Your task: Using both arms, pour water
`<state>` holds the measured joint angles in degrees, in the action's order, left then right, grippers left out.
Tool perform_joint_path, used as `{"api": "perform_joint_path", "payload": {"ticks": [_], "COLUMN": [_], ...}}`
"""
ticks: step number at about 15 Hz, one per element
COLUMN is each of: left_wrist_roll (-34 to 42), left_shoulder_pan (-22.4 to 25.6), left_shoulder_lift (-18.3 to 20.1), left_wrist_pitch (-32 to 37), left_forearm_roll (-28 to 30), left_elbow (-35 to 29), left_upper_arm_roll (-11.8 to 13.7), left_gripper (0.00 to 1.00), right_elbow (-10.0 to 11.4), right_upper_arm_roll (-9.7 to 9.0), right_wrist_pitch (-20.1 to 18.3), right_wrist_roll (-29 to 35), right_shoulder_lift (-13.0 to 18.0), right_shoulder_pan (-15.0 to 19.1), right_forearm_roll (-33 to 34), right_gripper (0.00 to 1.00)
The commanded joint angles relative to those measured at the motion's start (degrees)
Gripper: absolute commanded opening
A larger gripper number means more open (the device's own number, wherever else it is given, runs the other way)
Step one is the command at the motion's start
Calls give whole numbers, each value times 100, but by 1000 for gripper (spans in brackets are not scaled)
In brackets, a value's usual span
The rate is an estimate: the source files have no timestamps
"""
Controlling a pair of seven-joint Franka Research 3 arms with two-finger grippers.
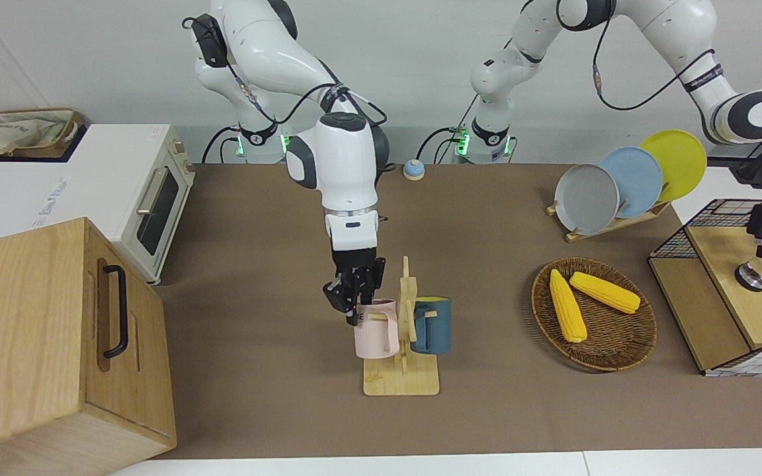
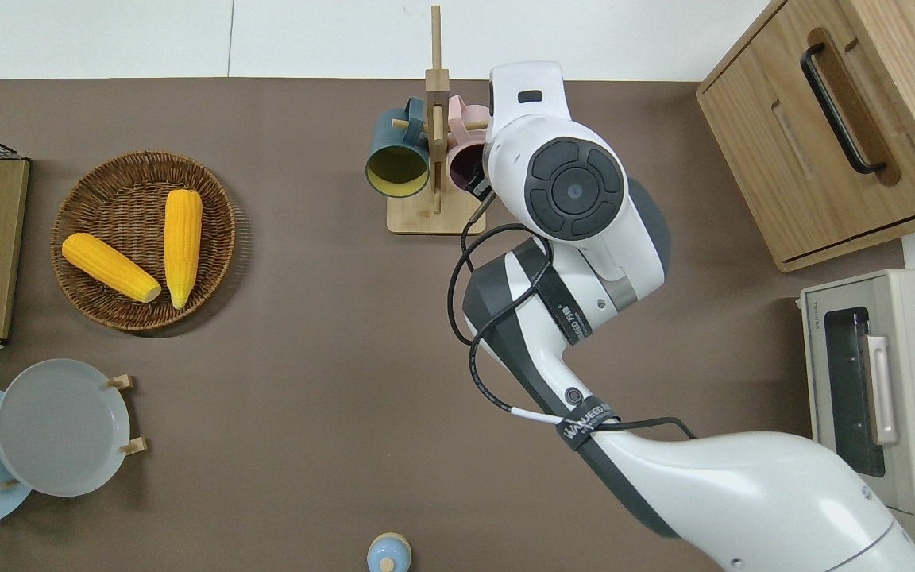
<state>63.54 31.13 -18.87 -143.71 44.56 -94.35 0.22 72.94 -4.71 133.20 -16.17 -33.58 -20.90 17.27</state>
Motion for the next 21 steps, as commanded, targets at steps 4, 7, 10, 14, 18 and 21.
{"api": "perform_joint_path", "payload": {"ticks": [4, 7, 10, 14, 18, 21], "left_wrist_roll": [177, 168, 168, 177, 177, 168], "left_shoulder_pan": [-10, -1, -1, 7, 25, 25], "left_shoulder_lift": [50, 42, -2, -2, -2, 7], "left_wrist_pitch": [-360, -360, -369, -369, -360, -360], "left_forearm_roll": [237, 229, 263, 264, 264, 264], "left_elbow": [-233, -233, -233, -215, -215, -207], "left_upper_arm_roll": [-83, -83, -83, -83, -83, -83], "left_gripper": [998, 991, 758, 224, 129, 129], "right_elbow": [-157, -157, -157, -157, -157, -157], "right_upper_arm_roll": [5, -4, -21, -21, -21, -21], "right_wrist_pitch": [66, 66, 57, 57, 48, 39], "right_wrist_roll": [298, 351, 360, 395, 430, 430], "right_shoulder_lift": [-140, -149, -140, -149, -140, -140], "right_shoulder_pan": [-19, -19, -19, -19, -19, -19], "right_forearm_roll": [49, 49, 40, 31, 31, 22], "right_gripper": [203, 115, 79, 65, 56, 54]}}
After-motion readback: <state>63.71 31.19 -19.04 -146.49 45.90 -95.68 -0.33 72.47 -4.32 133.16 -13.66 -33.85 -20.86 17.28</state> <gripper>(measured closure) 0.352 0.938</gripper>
